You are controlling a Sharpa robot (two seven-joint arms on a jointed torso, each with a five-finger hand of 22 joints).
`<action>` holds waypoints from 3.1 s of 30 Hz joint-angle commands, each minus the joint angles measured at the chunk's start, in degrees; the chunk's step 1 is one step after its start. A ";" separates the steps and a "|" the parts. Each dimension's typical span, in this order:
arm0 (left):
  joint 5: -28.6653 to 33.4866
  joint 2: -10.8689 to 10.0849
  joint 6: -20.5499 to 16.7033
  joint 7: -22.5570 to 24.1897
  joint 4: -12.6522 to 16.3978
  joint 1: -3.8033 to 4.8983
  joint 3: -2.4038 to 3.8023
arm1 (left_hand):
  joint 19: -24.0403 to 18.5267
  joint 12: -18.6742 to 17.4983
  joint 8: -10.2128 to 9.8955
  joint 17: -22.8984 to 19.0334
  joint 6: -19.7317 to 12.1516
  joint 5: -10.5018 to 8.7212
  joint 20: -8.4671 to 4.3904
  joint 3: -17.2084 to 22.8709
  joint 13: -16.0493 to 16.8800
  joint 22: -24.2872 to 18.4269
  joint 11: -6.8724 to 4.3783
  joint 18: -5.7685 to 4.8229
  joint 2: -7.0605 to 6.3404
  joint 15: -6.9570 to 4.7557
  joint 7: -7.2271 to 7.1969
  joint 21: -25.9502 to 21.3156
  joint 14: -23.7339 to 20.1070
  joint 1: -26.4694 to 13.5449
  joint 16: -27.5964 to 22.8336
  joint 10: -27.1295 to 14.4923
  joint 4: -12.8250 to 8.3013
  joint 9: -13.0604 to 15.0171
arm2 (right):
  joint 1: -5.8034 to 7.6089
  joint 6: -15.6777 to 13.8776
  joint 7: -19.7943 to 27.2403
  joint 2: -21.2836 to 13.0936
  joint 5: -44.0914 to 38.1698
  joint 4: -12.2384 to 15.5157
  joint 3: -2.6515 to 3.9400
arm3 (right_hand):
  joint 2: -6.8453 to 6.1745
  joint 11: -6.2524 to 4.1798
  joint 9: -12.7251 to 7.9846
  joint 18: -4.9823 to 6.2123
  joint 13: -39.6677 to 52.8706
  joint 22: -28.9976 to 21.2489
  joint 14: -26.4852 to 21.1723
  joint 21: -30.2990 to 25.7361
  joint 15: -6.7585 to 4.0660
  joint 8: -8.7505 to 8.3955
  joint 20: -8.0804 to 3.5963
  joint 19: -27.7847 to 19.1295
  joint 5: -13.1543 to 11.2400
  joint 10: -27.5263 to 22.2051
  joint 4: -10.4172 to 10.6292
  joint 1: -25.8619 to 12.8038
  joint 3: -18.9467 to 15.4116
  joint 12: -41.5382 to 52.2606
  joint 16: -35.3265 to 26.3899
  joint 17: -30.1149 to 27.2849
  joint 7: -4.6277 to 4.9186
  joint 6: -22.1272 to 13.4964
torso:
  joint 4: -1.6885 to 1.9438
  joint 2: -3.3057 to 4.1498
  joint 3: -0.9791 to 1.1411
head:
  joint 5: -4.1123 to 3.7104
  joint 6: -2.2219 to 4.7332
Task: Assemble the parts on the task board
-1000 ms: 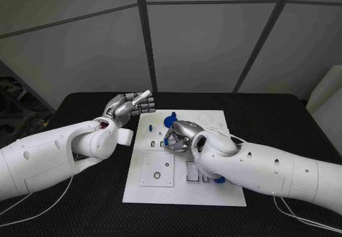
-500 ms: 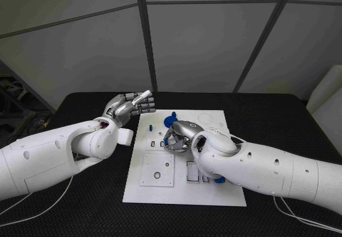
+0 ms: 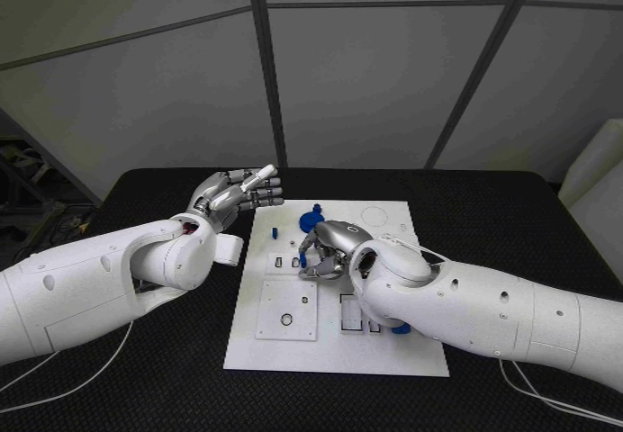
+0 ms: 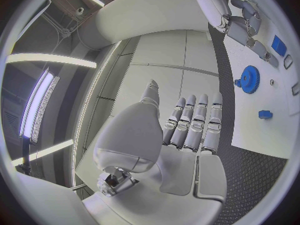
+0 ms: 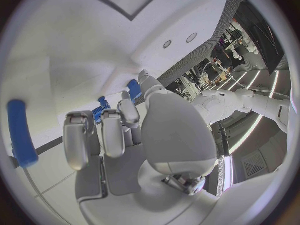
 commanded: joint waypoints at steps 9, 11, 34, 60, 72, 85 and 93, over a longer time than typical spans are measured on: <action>-0.05 -0.21 1.11 -0.28 0.03 0.10 0.06 | -0.37 -0.41 -0.36 0.00 0.03 -0.31 0.19 -0.09 0.06 -0.07 0.01 2.39 0.65 0.03 3.24 -0.35 -0.21 0.05 -0.20 0.23 -0.48 -0.04 | -0.17 -7.72 7.55 -3.10 1.21 4.11 0.04 | -1.94 0.29 -0.10 -0.86 -0.47 15.06 3.16 0.18 0.74 0.04 0.77 5.98 -0.14 -0.28 3.42 2.08 -0.93 -0.34 -0.21 1.92 0.40 -2.13 | 0.06 -0.09 0.06 | 0.01 0.06; -0.38 -0.32 1.30 -0.76 -0.03 0.09 0.05 | -0.14 -0.48 -0.36 0.08 0.36 -0.24 0.20 -0.15 0.07 -0.12 0.02 2.42 0.74 0.02 3.20 -0.25 0.44 0.19 0.06 0.41 -0.81 -0.01 | -0.22 -9.23 11.01 -4.80 2.28 5.93 0.06 | -2.01 0.33 -0.18 -0.86 -0.49 15.06 3.15 0.18 0.77 0.07 0.80 5.98 -0.13 -0.23 4.01 2.66 -1.00 -0.28 -0.25 1.86 0.45 -2.29 | 0.01 -0.20 0.05 | 0.08 0.18; -42.62 0.34 16.34 -34.31 -1.74 2.32 0.05 | 31.78 12.52 9.43 38.79 21.66 -4.82 -13.57 -3.32 8.57 11.07 -13.06 3.02 3.16 -15.01 -7.83 23.45 39.68 -5.88 45.89 37.43 4.04 10.39 | 4.72 -7.12 27.24 -25.73 29.39 12.76 4.31 | 0.02 -0.35 0.07 -0.44 -3.74 13.70 2.33 -1.13 0.29 0.85 0.39 4.99 4.68 -1.84 4.21 6.93 0.17 -3.45 -2.52 -0.71 -0.27 1.83 | -0.30 -3.21 0.47 | 1.07 -0.69; -60.03 14.77 23.02 -56.31 -10.91 8.30 -5.95 | 38.11 42.41 13.71 76.91 15.96 -4.99 -15.15 -0.52 53.42 52.78 -14.39 -1.73 -1.68 -16.42 -9.06 55.43 40.46 -8.14 79.40 37.71 12.26 31.50 | 5.19 -6.70 20.34 -25.29 27.83 11.60 4.39 | 0.07 -0.43 0.07 -0.28 -3.85 13.17 2.21 -1.66 0.24 0.75 0.34 4.62 5.08 -1.67 4.66 6.18 -0.07 -3.37 -3.06 -1.38 -0.36 2.35 | -0.33 -3.79 0.80 | 1.75 -1.95; -59.97 17.08 25.18 -57.43 -12.45 8.49 -6.40 | 38.13 44.07 13.23 77.84 15.73 -5.07 -15.11 0.24 56.74 54.23 -14.36 -1.87 -1.80 -16.38 -9.02 56.37 40.57 -8.51 80.11 37.77 12.27 33.41 | 5.19 -6.46 19.46 -24.92 27.48 11.19 4.39 | -0.02 -0.45 0.06 -0.24 -3.86 13.05 2.20 -1.79 0.23 0.70 0.33 4.53 5.26 -1.63 4.83 5.90 -0.20 -3.32 -3.17 -1.47 -0.39 2.46 | -0.35 -3.68 0.76 | 1.72 -2.35; -59.96 17.82 27.73 -57.98 -12.61 8.50 -6.42 | 38.28 45.44 13.02 78.69 15.78 -5.08 -15.10 0.76 59.03 55.26 -14.40 -1.98 -1.39 -16.40 -9.07 56.96 40.73 -8.07 80.73 38.03 12.13 34.71 | 5.19 -6.21 19.26 -24.38 27.29 10.68 4.38 | -0.05 -0.46 0.05 -0.20 -3.94 12.91 2.17 -1.93 0.21 0.65 0.31 4.44 5.34 -1.66 5.02 5.63 -0.30 -3.38 -3.31 -1.62 -0.41 2.56 | -0.33 -3.68 0.75 | 1.71 -2.74; -59.96 17.95 28.43 -58.09 -12.61 8.50 -6.42 | 38.21 45.93 12.99 78.92 15.91 -5.07 -15.10 0.97 60.15 55.55 -14.42 -1.99 -1.25 -16.42 -9.11 57.15 40.77 -7.30 80.90 38.12 11.99 35.65 | 5.19 -6.04 19.17 -24.15 27.15 10.49 4.38 | -0.05 -0.47 0.05 -0.20 -3.94 12.92 2.17 -1.92 0.21 0.65 0.31 4.44 5.34 -1.65 5.04 5.61 -0.31 -3.37 -3.31 -1.62 -0.41 2.56 | -0.30 -3.67 0.76 | 1.66 -2.95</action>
